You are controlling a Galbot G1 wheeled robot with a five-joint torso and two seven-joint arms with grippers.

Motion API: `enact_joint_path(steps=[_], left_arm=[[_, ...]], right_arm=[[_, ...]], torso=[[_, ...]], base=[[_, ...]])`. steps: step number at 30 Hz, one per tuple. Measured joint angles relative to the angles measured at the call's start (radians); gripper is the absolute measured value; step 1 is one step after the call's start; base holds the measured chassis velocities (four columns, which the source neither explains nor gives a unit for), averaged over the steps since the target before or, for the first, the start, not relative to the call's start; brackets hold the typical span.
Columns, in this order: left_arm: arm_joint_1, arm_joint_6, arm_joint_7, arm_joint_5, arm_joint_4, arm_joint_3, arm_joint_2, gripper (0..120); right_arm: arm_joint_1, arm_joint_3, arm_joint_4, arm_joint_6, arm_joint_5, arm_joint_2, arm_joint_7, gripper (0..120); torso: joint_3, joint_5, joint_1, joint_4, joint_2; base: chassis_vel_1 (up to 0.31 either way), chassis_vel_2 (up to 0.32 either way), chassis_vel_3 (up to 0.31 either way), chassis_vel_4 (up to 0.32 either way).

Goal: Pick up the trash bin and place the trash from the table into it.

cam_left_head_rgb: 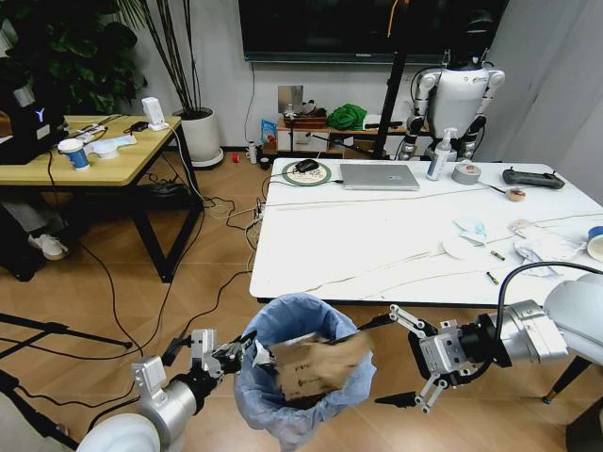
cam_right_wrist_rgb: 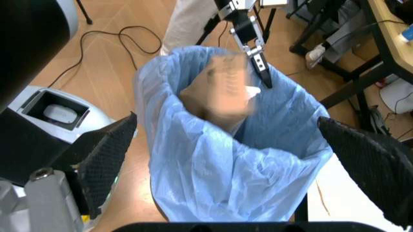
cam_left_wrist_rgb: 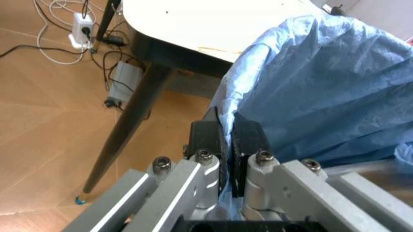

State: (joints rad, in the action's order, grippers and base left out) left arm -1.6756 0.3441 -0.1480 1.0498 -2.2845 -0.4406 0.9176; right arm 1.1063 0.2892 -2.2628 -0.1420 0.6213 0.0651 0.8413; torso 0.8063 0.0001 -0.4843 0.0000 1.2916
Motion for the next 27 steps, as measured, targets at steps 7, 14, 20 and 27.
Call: enact_joint_path(steps=[7, 14, 20, 27], left_arm=[[-0.002, 0.0, 0.003, -0.009, 0.0, 0.002, 0.003, 0], [-0.05, -0.002, 0.011, -0.035, -0.007, -0.024, -0.002, 0], [-0.077, -0.007, 0.015, -0.047, -0.013, -0.06, 0.005, 0], [-0.115, -0.021, 0.034, -0.096, -0.016, -0.077, 0.05, 0]], right_arm=[[-0.013, 0.012, -0.004, 0.0, 0.043, -0.014, -0.023, 100], [-0.01, 0.037, 0.065, -0.012, 0.205, 0.101, -0.178, 100], [0.068, 0.132, 0.188, -0.036, 0.211, 0.342, -0.403, 100], [0.205, 0.322, 0.316, -0.028, 0.207, 0.575, -0.467, 100]], torso=[[0.0, -0.0002, 0.0, 0.0, 0.0], [0.0, 0.0, 0.0, 0.0001, 0.0], [0.0, 0.0006, 0.0, 0.0002, 0.0], [0.0, 0.0, 0.0, 0.0001, 0.0]], base=[[0.0, 0.0, 0.0, 0.0], [0.0, 0.0, 0.0, 0.0], [0.0, 0.0, 0.0, 0.0], [0.0, 0.0, 0.0, 0.0]])
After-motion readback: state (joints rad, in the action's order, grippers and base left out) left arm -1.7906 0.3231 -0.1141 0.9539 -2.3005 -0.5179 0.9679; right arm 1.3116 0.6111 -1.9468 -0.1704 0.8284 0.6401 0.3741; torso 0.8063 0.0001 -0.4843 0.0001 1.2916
